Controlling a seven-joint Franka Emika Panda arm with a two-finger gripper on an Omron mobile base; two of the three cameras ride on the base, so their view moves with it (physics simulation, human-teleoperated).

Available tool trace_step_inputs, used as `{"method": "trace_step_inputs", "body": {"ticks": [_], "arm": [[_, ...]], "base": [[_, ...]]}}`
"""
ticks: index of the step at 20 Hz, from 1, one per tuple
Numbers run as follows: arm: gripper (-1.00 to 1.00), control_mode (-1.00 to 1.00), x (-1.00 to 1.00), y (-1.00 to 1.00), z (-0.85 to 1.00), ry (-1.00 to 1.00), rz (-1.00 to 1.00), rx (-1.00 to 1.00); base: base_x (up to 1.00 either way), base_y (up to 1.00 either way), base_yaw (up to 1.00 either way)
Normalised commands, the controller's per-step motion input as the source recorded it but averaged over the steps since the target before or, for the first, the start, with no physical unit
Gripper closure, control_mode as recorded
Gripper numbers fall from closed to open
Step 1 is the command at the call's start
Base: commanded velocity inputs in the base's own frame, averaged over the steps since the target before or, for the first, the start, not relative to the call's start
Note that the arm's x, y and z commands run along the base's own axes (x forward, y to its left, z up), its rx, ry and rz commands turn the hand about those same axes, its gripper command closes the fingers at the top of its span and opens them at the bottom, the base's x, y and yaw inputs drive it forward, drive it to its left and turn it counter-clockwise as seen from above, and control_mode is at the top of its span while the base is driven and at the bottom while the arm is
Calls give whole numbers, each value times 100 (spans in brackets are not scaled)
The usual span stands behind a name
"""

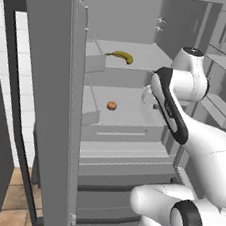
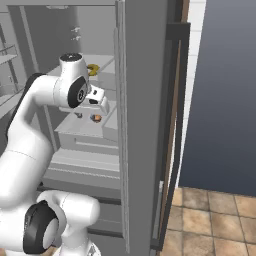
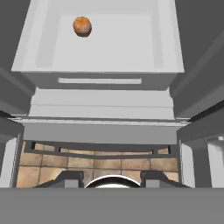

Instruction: Pick the banana and tangerine from the fridge and place them inside the tupperware on the counter.

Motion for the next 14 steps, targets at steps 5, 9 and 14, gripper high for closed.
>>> {"method": "trace_step_inputs", "body": {"ticks": [5,9,14], "arm": [[-100,-100,-1,21,-10,-4,0,-16],[-100,-100,-4,41,-19,-23,2,-36],[-100,-100,6,22,-13,-9,1,-11]], "base": [[0,0,0],[0,0,0],[0,0,0]]}}
